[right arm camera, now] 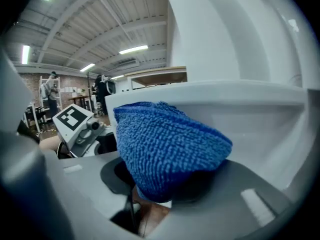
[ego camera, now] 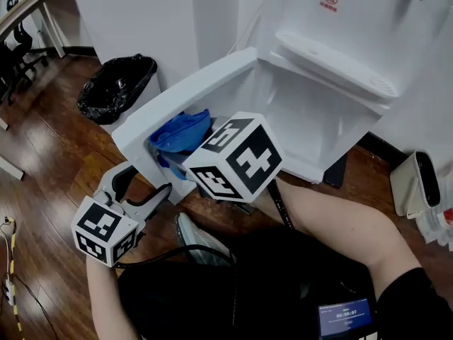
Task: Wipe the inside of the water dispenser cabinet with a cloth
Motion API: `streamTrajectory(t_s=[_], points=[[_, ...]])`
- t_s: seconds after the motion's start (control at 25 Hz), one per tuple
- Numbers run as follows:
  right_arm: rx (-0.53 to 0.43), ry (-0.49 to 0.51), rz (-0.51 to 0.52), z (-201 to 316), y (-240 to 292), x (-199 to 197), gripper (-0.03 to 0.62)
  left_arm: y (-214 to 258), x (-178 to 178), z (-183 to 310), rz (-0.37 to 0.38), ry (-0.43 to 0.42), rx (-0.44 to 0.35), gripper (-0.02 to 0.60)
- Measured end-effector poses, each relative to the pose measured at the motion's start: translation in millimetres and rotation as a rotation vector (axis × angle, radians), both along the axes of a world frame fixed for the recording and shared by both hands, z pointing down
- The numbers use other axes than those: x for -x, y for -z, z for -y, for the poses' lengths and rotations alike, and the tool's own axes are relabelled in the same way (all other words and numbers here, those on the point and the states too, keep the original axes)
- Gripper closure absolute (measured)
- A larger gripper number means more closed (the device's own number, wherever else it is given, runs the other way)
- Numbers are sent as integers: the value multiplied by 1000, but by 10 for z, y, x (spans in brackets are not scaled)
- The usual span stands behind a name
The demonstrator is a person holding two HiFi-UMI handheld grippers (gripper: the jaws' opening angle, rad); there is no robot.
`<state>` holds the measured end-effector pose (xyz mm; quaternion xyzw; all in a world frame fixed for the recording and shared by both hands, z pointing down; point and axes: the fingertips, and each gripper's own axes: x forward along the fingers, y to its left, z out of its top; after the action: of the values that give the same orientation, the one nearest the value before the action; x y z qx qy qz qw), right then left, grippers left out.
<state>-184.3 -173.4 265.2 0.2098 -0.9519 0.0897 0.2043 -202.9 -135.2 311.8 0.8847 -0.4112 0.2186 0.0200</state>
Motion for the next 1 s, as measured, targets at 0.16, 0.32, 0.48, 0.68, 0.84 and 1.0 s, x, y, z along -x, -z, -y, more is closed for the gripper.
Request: streamTrajectory(t_s=[0.16,0.32,0.48,0.68,0.84,1.0], points=[[-9,46,-33,-44,-142,85,444,-35,25,-2,12,11,15,275],[9,-86,-92,461,-358,-452,444,-67,37,16,21,20,35,275],[38,-262,-158,1035,-573,-1108,444,-111,41,34,27,20,55,275],[62,-272,-206,1054,-782,-1133,444,-161,23,16,39,16,79,275],[131,-190,-193,722,-909,-700,442,-171,45,12,38,17,86,275],[151,-51,-197,262,-1037,-104,442,-163,89,29,29,36,83,275]])
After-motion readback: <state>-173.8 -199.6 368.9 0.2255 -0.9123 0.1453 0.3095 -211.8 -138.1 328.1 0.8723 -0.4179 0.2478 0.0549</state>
